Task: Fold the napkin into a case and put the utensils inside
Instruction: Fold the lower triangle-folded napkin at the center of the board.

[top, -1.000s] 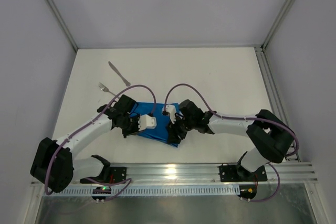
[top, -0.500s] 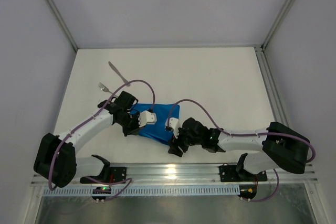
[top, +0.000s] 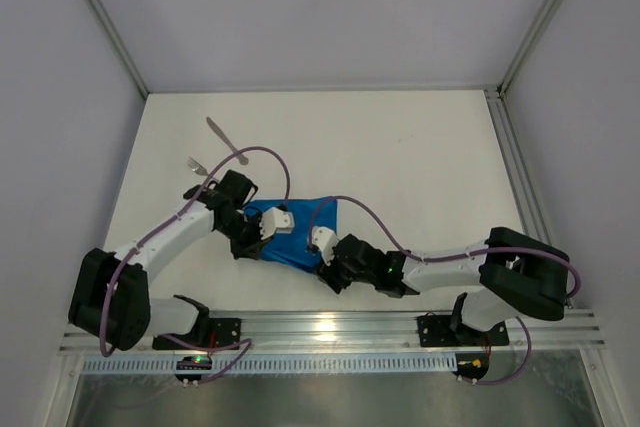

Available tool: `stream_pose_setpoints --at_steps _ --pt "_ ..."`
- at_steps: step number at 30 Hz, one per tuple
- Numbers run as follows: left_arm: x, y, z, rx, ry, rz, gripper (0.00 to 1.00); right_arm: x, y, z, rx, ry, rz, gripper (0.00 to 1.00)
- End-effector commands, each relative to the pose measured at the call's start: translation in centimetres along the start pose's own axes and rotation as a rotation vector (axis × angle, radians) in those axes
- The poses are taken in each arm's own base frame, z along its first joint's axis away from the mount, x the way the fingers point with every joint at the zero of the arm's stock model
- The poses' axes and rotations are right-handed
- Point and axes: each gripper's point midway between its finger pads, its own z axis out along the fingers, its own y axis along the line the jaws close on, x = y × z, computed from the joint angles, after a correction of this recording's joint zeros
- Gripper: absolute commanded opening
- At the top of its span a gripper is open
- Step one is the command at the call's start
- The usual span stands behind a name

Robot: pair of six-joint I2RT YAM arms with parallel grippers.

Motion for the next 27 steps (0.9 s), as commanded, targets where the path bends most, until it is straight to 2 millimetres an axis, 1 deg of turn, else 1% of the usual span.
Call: stream_pose_setpoints --at_steps 1,2,3,5,8,9,10,11,12,13,15,17,18,20,21,22,23,24,25,27 --pt "-1.1 -0.2 -0.8 0.023 -0.046 0.022 0.0 -1.1 -1.0 0.6 0.077 -0.017 0.006 0.55" --pt "-1.0 -0.3 -0.8 0.029 -0.044 0.016 0.0 -1.2 -1.0 0.6 0.078 -0.029 0.009 0.4" --pt "-0.8 -0.4 -0.8 0.035 -0.042 0.018 0.0 -1.2 -1.0 0.5 0.079 -0.037 0.012 0.3" --pt "-0.5 -0.7 -1.0 0.047 -0.044 0.009 0.0 -1.6 -0.8 0.0 0.068 -0.053 0.014 0.15" --pt "0.0 -1.4 -1.0 0.081 -0.038 0.017 0.0 -2.7 -0.1 -1.0 0.022 -0.069 0.011 0.08" --pt "0.3 -1.7 -1.1 0.091 -0.033 0.029 0.0 -3.0 0.2 -1.3 0.005 -0.073 0.009 0.07" --pt "0.5 -1.9 -1.1 0.1 -0.029 0.031 0.0 -3.1 1.0 -1.7 -0.043 -0.062 0.004 0.06" --pt "0.9 -2.5 -1.3 0.121 -0.015 0.027 0.0 -3.8 1.8 -2.4 -0.088 -0.076 0.001 0.06" --pt "1.2 -2.7 -1.3 0.133 -0.01 0.046 0.01 -3.9 2.6 -2.8 -0.135 -0.071 -0.002 0.06" --pt "1.5 -3.0 -1.4 0.143 -0.002 0.046 0.02 -3.8 3.9 -3.3 -0.211 -0.047 -0.006 0.06" --pt "2.0 -3.5 -1.6 0.157 0.011 0.046 0.05 -3.6 5.1 -3.9 -0.279 -0.021 0.006 0.05" --pt "2.3 -3.4 -1.6 0.151 0.011 0.046 0.16 -3.1 6.2 -4.3 -0.352 0.02 0.02 0.04" --pt "2.2 -3.2 -1.6 0.136 0.001 0.05 0.29 -2.9 6.3 -4.2 -0.366 0.032 0.032 0.04" --pt "2.0 -3.0 -1.6 0.122 -0.018 0.043 0.41 -2.9 6.4 -4.1 -0.398 0.039 0.057 0.04" --pt "1.5 -3.1 -1.6 0.122 -0.041 0.044 0.5 -2.9 6.2 -3.9 -0.405 0.045 0.084 0.04" --pt "1.2 -2.9 -1.6 0.114 -0.059 0.039 0.53 -3.3 5.0 -3.6 -0.396 0.034 0.124 0.04" --pt "1.2 -3.1 -1.4 0.122 -0.064 0.033 0.55 -3.4 5.1 -3.7 -0.432 0.036 0.152 0.04" --pt "1.2 -3.2 -1.3 0.125 -0.069 0.031 0.58 -3.6 4.8 -3.6 -0.44 0.036 0.186 0.04" --pt "1.1 -3.0 -1.1 0.119 -0.076 0.034 0.59 -3.5 3.9 -3.2 -0.433 0.04 0.214 0.04" --pt "1.1 -2.7 -0.8 0.106 -0.08 0.022 0.59 -3.5 3.7 -3.1 -0.451 0.043 0.22 0.04"
